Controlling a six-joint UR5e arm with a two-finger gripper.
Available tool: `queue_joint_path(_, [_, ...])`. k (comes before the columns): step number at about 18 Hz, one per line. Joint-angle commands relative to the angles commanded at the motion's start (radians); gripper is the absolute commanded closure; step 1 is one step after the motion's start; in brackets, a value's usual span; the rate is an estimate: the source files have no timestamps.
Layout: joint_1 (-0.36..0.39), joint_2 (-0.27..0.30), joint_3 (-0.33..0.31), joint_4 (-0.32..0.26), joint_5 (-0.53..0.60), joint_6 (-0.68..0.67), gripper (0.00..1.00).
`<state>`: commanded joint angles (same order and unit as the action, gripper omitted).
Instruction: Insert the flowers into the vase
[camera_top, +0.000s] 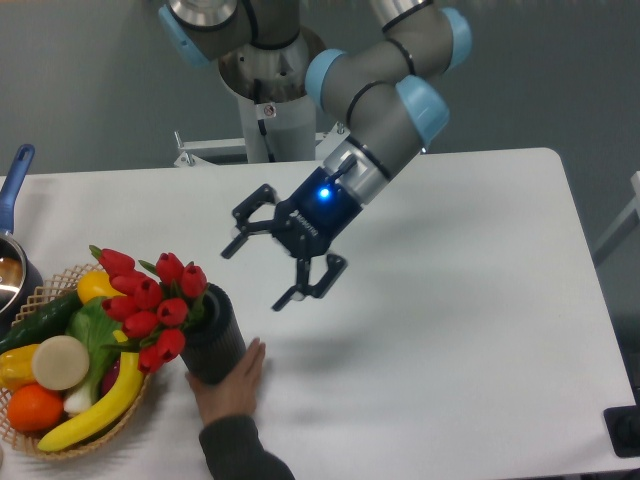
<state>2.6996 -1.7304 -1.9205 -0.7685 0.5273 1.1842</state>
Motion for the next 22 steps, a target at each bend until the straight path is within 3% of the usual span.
queue_joint_path(6, [0.098,0.034,0.043,-0.002,0.186,0.0,0.0])
queue_joint_path(10, [0.095,0.017,0.09,-0.003,0.463,0.002,0.0])
queue_joint_path(15, [0.086,-0.038,0.118,-0.006,0.722,0.003,0.0])
queue_joint_path(18, [0.055,-0.086,0.146,-0.012,0.792,0.005,0.0])
queue_joint_path(20, [0.028,-0.115,0.167,-0.026,0.861,0.006,0.0])
queue_joint_path(22, [0.016,-0.127,0.186,-0.082,0.922,0.041,0.0])
